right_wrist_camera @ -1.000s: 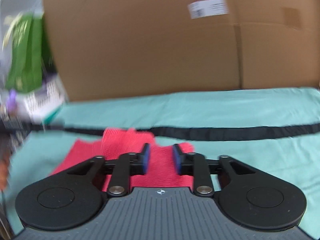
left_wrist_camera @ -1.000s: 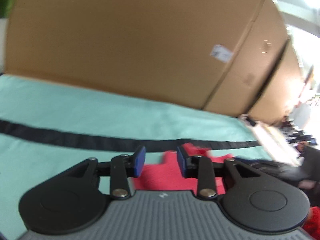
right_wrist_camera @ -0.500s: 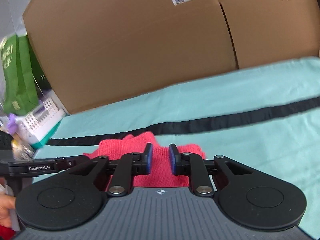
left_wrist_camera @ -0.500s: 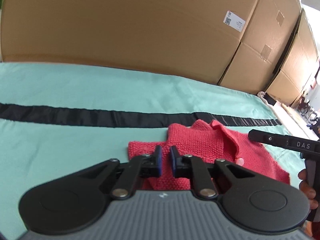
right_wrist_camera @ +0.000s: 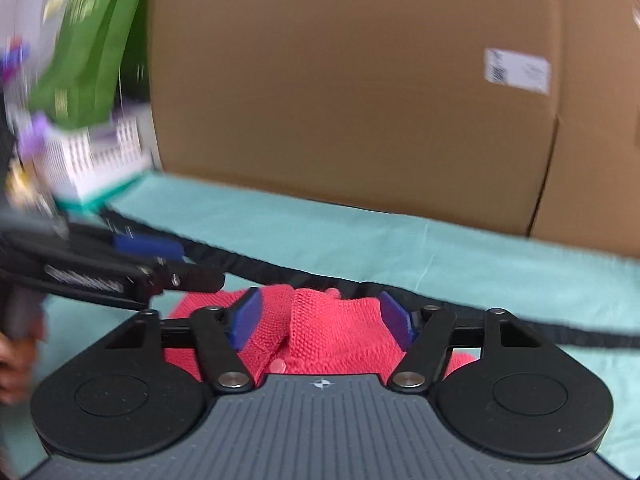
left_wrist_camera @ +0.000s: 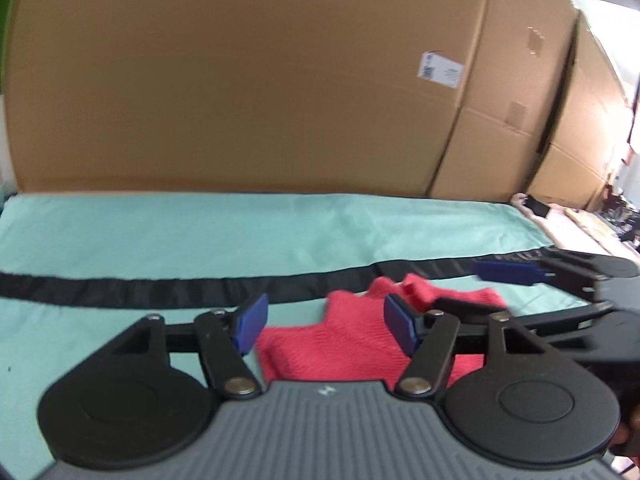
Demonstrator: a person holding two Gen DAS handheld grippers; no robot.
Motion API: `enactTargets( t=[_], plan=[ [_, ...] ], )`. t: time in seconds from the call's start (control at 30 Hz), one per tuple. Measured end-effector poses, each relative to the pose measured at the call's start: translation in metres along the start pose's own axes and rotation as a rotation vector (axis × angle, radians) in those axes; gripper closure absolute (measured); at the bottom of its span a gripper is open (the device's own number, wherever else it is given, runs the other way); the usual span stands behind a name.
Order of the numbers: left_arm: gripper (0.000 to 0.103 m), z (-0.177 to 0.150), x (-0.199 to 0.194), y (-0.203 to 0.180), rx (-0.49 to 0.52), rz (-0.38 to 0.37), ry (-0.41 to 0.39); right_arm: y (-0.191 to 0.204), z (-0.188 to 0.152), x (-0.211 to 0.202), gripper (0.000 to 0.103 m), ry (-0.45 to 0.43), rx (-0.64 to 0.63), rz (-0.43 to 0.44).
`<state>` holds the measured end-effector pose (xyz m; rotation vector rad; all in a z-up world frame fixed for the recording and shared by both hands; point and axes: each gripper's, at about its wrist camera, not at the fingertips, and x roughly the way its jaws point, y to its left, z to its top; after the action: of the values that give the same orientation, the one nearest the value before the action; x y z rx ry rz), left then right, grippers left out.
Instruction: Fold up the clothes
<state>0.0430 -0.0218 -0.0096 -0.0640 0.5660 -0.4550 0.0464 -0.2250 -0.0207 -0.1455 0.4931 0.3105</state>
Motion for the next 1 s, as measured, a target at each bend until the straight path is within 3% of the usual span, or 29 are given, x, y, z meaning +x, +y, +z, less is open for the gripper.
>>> enactTargets(
  t=[0.07, 0.13, 0.23, 0.4, 0.47, 0.6, 0.7, 0.83, 1.0],
  plan=[
    [0.033, -0.001, 0.001, -0.006, 0.045, 0.022, 0.001, 0.004, 0.002, 0.014, 0.053, 0.051, -0.015, -0.015],
    [0.031, -0.005, 0.002, -0.004, 0.045, 0.028, 0.011, 0.004, 0.002, 0.026, 0.076, 0.1, -0.008, -0.021],
    [0.027, -0.011, 0.002, 0.001, 0.032, 0.031, 0.023, -0.009, 0.0, 0.023, 0.096, 0.097, 0.06, -0.032],
    [0.019, -0.01, -0.001, 0.006, -0.004, -0.006, 0.008, -0.034, -0.008, 0.004, 0.098, 0.05, 0.205, -0.05],
    [0.017, -0.009, 0.0, 0.004, -0.013, -0.023, 0.009, -0.044, -0.015, -0.005, 0.099, 0.014, 0.251, -0.002],
    [0.016, -0.011, 0.002, 0.006, -0.043, -0.032, 0.015, -0.045, -0.024, -0.039, 0.099, -0.104, 0.159, 0.118],
    [0.016, -0.016, 0.007, 0.004, -0.047, -0.023, 0.037, -0.039, -0.031, -0.047, 0.099, -0.087, 0.004, 0.159],
    [0.016, -0.023, 0.008, 0.002, -0.026, 0.011, 0.053, -0.032, -0.043, -0.049, 0.098, -0.013, -0.174, 0.144],
    [0.016, -0.015, 0.001, -0.008, -0.023, -0.029, 0.035, -0.042, -0.044, -0.044, 0.095, 0.046, -0.109, 0.093]
  ],
)
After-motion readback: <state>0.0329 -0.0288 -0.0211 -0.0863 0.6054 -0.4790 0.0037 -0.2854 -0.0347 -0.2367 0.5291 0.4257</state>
